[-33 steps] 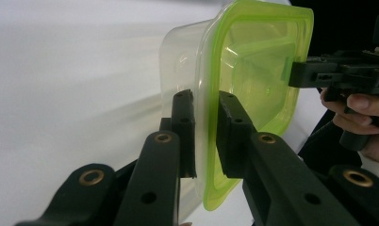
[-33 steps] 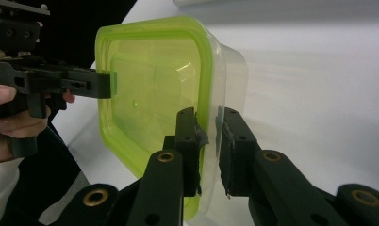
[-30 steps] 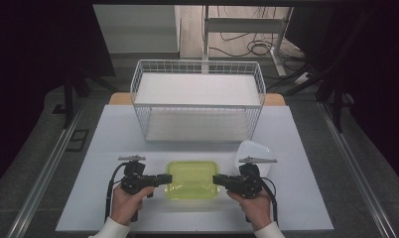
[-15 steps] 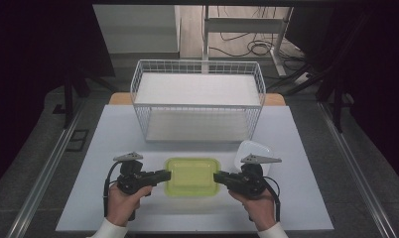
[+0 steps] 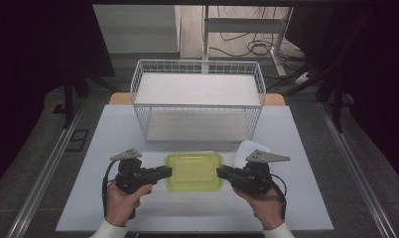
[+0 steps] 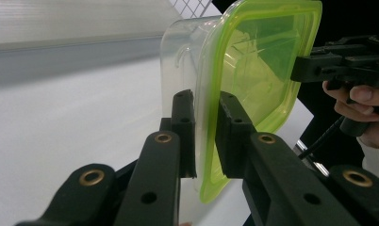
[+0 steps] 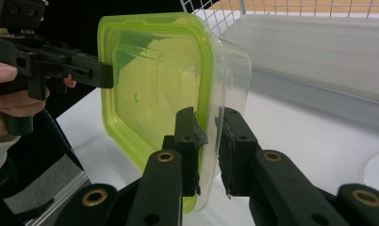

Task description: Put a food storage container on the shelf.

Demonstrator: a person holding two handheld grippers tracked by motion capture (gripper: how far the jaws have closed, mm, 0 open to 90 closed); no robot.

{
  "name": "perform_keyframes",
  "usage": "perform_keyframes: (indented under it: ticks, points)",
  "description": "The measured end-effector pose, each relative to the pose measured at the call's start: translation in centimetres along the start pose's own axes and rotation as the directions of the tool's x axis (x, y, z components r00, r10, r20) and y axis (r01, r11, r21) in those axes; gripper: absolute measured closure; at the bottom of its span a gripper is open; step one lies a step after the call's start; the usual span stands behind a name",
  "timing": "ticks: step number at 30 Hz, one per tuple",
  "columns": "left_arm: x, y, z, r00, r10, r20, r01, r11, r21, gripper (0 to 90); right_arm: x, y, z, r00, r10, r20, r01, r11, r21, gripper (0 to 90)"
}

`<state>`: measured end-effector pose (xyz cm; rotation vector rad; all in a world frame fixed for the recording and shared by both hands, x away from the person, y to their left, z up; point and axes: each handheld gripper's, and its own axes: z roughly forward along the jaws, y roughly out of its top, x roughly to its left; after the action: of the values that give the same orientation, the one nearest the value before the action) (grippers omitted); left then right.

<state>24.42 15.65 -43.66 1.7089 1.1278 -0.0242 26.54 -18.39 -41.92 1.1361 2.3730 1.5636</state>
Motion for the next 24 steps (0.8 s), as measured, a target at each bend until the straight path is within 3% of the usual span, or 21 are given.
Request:
perform_keyframes:
  ticks: [9,17,21,24]
  points:
    - [-0.2,1.3,-0.2,0.9991,0.035,-0.024,-0.035,0.9994,-0.005,79.4,-0.3,0.7,0.2,0.9998,-0.016,0.008,0.016,1.000,-0.009,78.1]
    - [-0.5,3.0,-0.6,0.9981,0.060,-0.012,-0.061,0.9980,-0.020,79.3,-0.2,2.3,-0.6,0.9998,-0.022,-0.001,0.022,0.999,-0.047,78.2]
    - [-0.9,4.6,-1.5,0.9970,0.077,-0.001,-0.077,0.9961,-0.042,79.4,-0.1,3.8,-1.1,0.9993,-0.019,-0.033,0.016,0.997,-0.073,78.2]
    - [-1.1,6.1,-1.6,0.9953,0.097,-0.004,-0.097,0.9941,-0.049,79.5,0.1,5.0,-1.5,0.9992,-0.038,-0.015,0.037,0.996,-0.075,78.3]
